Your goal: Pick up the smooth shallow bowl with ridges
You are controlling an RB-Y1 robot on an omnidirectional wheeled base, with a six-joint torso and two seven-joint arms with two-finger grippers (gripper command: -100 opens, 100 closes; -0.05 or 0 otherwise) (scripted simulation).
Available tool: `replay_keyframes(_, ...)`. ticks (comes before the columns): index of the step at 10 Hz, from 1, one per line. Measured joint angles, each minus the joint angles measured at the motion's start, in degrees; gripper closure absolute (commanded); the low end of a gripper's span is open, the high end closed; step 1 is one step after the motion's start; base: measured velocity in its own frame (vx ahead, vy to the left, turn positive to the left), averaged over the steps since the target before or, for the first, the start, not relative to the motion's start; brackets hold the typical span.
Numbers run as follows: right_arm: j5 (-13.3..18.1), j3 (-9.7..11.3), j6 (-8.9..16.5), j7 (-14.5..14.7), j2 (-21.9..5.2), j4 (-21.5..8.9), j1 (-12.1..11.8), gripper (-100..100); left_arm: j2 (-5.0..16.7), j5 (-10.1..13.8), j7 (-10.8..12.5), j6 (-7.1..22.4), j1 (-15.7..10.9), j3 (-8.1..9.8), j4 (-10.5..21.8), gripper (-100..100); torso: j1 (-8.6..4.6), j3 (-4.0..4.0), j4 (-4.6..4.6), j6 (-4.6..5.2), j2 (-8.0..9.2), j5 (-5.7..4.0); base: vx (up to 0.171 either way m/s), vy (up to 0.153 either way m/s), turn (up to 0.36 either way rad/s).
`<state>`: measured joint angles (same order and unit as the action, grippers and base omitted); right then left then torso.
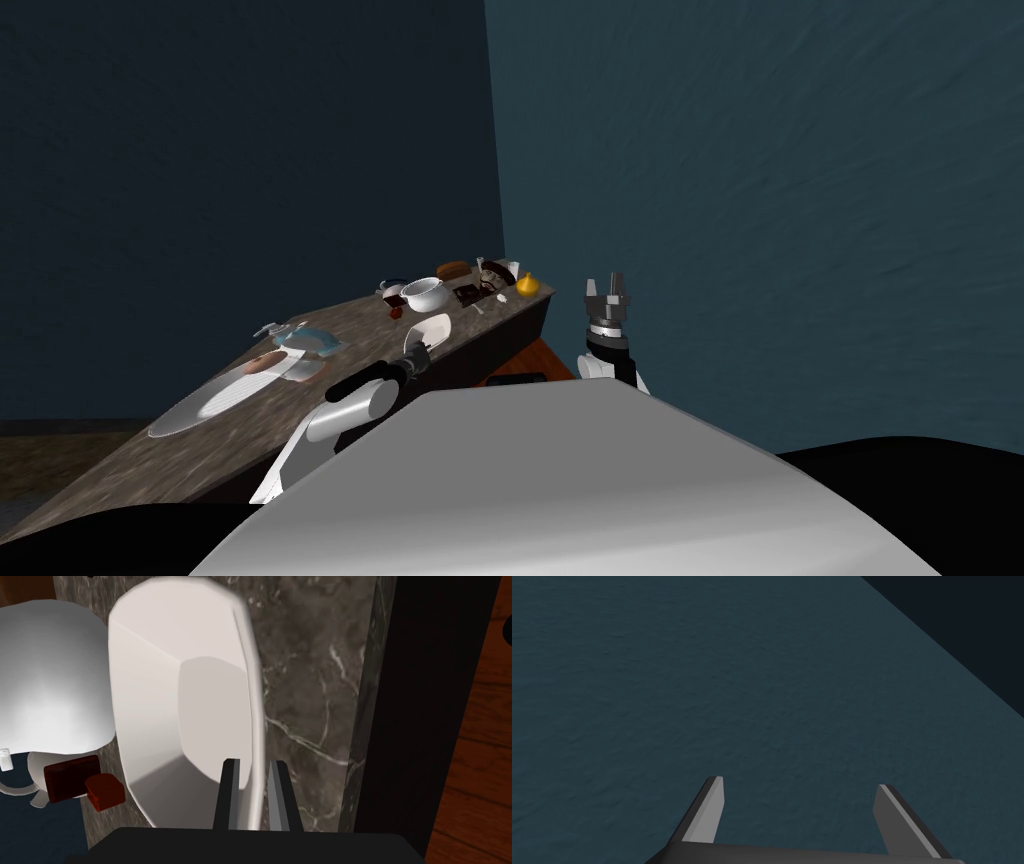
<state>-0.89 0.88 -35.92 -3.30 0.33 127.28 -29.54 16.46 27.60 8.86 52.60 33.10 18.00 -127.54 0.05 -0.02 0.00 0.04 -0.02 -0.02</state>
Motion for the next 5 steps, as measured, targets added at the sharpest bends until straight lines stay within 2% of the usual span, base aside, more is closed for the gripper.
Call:
replay_keyframes(1,0.00,0.00,0.00,0.00,0.00,0.00,0.00,0,0.00,0.00,0.00,0.01,0.00,0.00,0.01,0,-0.01,0.01,0.01,0.00,0.01,-0.01,0.000,0.000,0.000)
replay_keyframes(2,0.00,0.00,0.00,0.00,0.00,0.00,0.00,0,0.00,0.00,0.00,0.01,0.01,-0.01,0.02,100,-0.02,0.01,0.01,0.00,0.02,-0.02,-0.020,-0.007,0.030)
replay_keyframes(4,0.00,0.00,0.00,0.00,0.00,0.00,0.00,0,0.27,0.59,0.25,1.14,0.90,0.42,-2.00,100,-0.09,0.11,0.05,-0.03,0.17,-0.06,-0.022,-0.006,0.026)
replay_keyframes(5,0.00,0.00,0.00,0.00,0.00,0.00,0.00,0,0.30,0.63,0.29,1.30,0.94,0.47,-2.09,0,-0.07,0.09,0.05,-0.01,0.13,-0.05,0.000,0.000,0.000)
